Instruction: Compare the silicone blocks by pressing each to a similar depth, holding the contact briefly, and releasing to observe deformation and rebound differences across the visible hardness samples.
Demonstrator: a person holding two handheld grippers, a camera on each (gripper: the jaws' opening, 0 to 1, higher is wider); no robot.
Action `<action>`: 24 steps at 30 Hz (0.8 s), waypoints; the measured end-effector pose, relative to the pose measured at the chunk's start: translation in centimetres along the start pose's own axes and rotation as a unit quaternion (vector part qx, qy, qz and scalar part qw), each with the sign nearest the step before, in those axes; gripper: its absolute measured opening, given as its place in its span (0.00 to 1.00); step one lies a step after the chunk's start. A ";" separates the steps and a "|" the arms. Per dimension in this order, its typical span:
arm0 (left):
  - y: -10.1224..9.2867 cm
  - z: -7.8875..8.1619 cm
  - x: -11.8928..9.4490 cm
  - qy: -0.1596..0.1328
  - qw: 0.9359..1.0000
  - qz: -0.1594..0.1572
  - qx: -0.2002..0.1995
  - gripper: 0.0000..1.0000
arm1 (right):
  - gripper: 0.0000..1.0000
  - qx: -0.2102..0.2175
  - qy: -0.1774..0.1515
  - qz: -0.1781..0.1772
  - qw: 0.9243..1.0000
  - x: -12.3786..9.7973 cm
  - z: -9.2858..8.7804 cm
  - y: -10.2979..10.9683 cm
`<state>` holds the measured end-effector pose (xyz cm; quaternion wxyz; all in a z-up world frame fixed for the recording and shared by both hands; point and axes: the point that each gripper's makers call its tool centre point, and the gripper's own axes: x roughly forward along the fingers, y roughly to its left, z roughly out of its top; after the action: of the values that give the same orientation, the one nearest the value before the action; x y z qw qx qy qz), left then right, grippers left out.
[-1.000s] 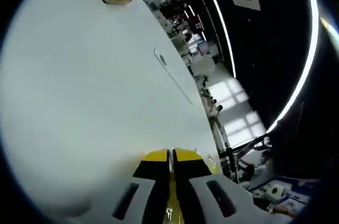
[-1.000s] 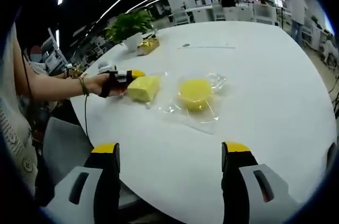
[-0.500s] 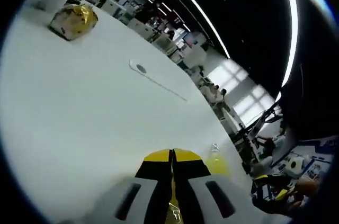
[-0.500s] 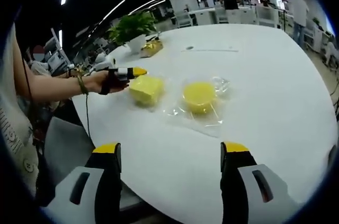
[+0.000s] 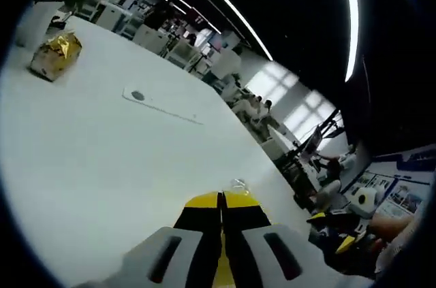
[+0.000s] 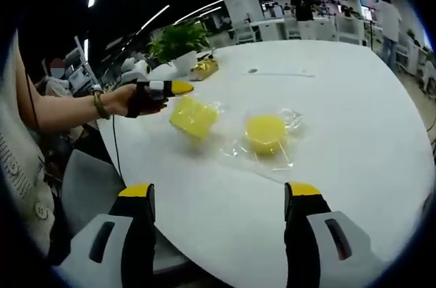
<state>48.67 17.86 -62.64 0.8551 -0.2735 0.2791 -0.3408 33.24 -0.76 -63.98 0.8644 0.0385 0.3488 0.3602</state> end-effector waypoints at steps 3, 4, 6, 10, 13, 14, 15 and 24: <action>-1.7 -0.3 0.2 0.011 1.000 -0.011 0.013 0.00 | 0.72 -0.012 -0.003 0.005 1.000 -0.3 0.1 0.4; -2.2 -0.5 0.2 0.013 1.000 -0.014 0.019 0.00 | 0.72 -0.014 -0.006 0.005 1.000 -0.4 0.2 0.5; -3.2 -0.9 0.4 0.024 0.999 -0.021 0.034 0.00 | 0.72 -0.015 -0.013 0.006 1.000 -0.6 0.5 0.6; -4.7 -1.2 0.5 0.039 0.997 -0.030 0.057 0.00 | 0.72 -0.023 -0.021 0.007 0.999 -1.0 0.8 0.9; -5.7 -1.0 0.4 0.044 0.996 -0.033 0.073 0.00 | 0.72 -0.027 -0.031 0.009 0.999 -1.3 1.1 1.1; -5.9 -0.9 0.4 0.044 0.995 -0.032 0.079 0.00 | 0.72 -0.028 -0.033 0.010 0.999 -1.2 1.1 1.2; -6.3 -0.6 0.2 0.047 0.994 -0.031 0.089 0.00 | 0.72 -0.028 -0.035 0.015 0.999 -1.2 1.1 1.4; -10.4 1.3 -1.5 0.045 0.986 -0.047 0.153 0.00 | 0.71 -0.048 -0.055 0.033 0.997 -1.4 2.4 2.8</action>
<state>44.17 12.88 -54.45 0.8563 -0.1366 0.2485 -0.4316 32.39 0.86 -60.50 0.8709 0.0284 0.2813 0.4020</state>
